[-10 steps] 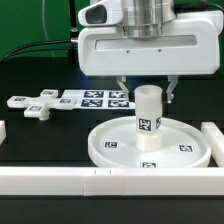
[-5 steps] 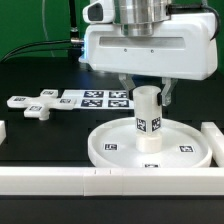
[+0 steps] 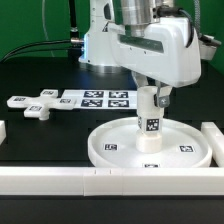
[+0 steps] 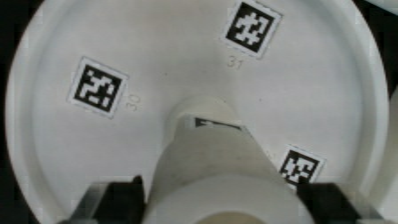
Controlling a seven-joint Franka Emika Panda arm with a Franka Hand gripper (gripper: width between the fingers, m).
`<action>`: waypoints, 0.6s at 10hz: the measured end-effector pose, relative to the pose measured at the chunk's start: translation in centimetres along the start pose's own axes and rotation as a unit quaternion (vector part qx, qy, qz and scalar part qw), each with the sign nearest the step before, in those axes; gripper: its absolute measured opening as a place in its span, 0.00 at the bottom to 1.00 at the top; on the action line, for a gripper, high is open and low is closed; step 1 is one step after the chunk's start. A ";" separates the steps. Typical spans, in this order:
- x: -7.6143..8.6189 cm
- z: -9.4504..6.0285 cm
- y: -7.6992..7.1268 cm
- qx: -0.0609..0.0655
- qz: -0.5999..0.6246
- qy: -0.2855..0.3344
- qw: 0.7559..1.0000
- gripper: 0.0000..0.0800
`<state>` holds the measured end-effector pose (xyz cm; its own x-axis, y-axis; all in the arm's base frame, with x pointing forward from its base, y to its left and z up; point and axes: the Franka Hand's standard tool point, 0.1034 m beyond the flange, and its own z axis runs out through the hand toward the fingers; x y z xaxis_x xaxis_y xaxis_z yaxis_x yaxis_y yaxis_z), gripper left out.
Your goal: Assemble round table
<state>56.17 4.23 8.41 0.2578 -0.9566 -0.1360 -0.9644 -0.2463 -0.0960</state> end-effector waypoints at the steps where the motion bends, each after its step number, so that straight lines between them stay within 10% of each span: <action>1: -0.1 0.0 0.0 0.011 0.058 -0.009 0.998 0.51; 6: 0.0 0.0 0.0 0.012 0.085 -0.019 0.996 0.51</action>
Offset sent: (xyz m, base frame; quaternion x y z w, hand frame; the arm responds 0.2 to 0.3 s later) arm 0.0012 -0.0115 -0.0017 -0.0314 -0.0014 0.1055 0.9939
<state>56.20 4.20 8.39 0.0929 -0.9775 -0.1893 -0.9928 -0.0764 -0.0925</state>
